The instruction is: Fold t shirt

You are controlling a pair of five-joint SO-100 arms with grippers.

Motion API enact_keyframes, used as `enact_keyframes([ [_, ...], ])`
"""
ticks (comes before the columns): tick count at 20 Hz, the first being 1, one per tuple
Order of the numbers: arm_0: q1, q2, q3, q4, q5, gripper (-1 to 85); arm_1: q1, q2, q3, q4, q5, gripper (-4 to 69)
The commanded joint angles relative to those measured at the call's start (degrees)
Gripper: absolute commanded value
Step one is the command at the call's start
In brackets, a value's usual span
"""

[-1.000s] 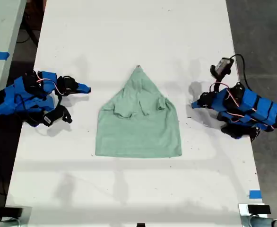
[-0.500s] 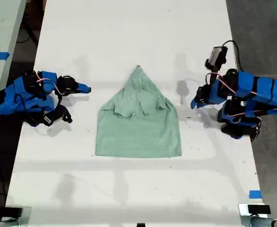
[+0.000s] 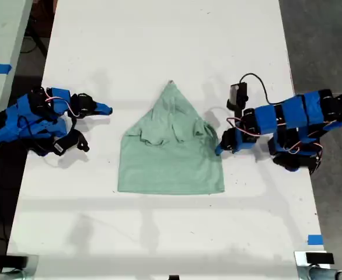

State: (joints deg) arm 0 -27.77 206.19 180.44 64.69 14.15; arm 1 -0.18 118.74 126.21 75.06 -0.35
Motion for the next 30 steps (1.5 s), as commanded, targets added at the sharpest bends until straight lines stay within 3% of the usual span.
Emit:
enact_keyframes([
  [1, 0.00, 0.44, -0.62, -1.14, 0.70, -0.2, -1.49, -4.48, -4.83, -4.04, 0.35, 21.0],
  [5, 0.09, 0.44, -0.70, -1.14, 0.70, -0.2, -2.46, -10.37, -4.57, -10.02, 0.88, 17.1],
  [7, 0.09, 0.44, -0.70, -1.14, 0.79, -0.2, -2.81, -11.87, -2.72, -13.01, 1.85, 1.8],
  [10, 0.09, 0.44, -0.70, -1.14, 0.79, -0.2, -2.90, -11.51, -2.11, -12.92, 2.37, 1.3],
  [12, 0.09, 0.44, -0.70, -1.14, 0.79, -0.2, -2.55, -10.02, -3.78, -8.96, 2.29, 1.3],
  [18, 0.00, 0.44, -0.70, -1.05, 0.88, -0.2, 1.49, -9.67, -30.23, 14.41, -7.03, 1.2],
  [22, 0.00, 0.44, -0.79, -1.05, 0.97, -0.2, 1.85, -23.91, -56.51, 22.15, -13.45, 1.0],
  [25, 0.00, 0.44, -0.79, -0.97, 0.97, -0.2, 1.05, -39.02, -72.07, 20.57, -16.61, 0.7],
  [28, 0.18, 0.44, -0.88, -0.97, 1.05, -0.2, 0.18, -48.34, -75.41, 12.30, -18.37, 1.0],
  [30, 0.18, 0.44, -0.88, -0.97, 1.14, -0.2, -0.44, -52.47, -74.97, 7.65, -18.90, 5.2],
])
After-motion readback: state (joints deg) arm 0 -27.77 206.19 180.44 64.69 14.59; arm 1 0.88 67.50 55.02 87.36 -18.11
